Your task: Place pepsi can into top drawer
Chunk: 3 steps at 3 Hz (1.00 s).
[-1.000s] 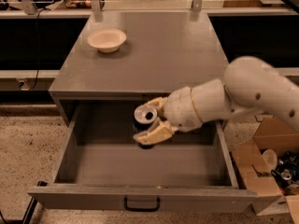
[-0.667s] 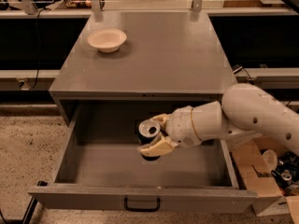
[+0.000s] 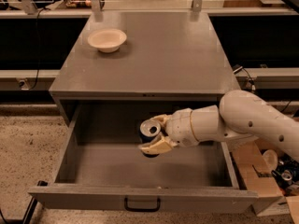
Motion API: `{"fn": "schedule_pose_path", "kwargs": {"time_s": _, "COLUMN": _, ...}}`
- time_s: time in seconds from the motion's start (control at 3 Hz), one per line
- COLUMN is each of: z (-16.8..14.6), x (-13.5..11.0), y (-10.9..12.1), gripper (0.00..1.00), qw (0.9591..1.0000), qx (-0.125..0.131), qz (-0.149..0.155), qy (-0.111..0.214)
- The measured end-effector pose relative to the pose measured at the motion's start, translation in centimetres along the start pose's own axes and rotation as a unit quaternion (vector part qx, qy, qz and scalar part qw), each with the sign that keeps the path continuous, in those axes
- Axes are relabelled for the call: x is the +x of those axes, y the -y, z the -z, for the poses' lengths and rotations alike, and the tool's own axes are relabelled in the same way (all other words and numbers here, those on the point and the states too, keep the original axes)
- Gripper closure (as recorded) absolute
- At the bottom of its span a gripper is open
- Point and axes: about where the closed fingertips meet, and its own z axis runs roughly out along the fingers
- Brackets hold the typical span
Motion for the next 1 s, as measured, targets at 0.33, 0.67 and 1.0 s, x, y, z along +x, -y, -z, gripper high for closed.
{"fn": "schedule_pose_path", "kwargs": {"time_s": 0.33, "z": -1.8, "x": 3.3, "y": 2.0, "gripper": 1.00, "qw": 0.9995, "qx": 0.032, "qz": 0.003, "qy": 0.004}}
{"fn": "schedule_pose_path", "kwargs": {"time_s": 0.67, "z": -3.4, "x": 6.1, "y": 3.1, "gripper": 1.00, "qw": 0.9991, "qx": 0.042, "qz": -0.003, "qy": -0.005}}
{"fn": "schedule_pose_path", "kwargs": {"time_s": 1.0, "z": -4.9, "x": 8.8, "y": 2.5, "gripper": 0.82, "qw": 0.9990, "qx": 0.025, "qz": -0.017, "qy": -0.033}}
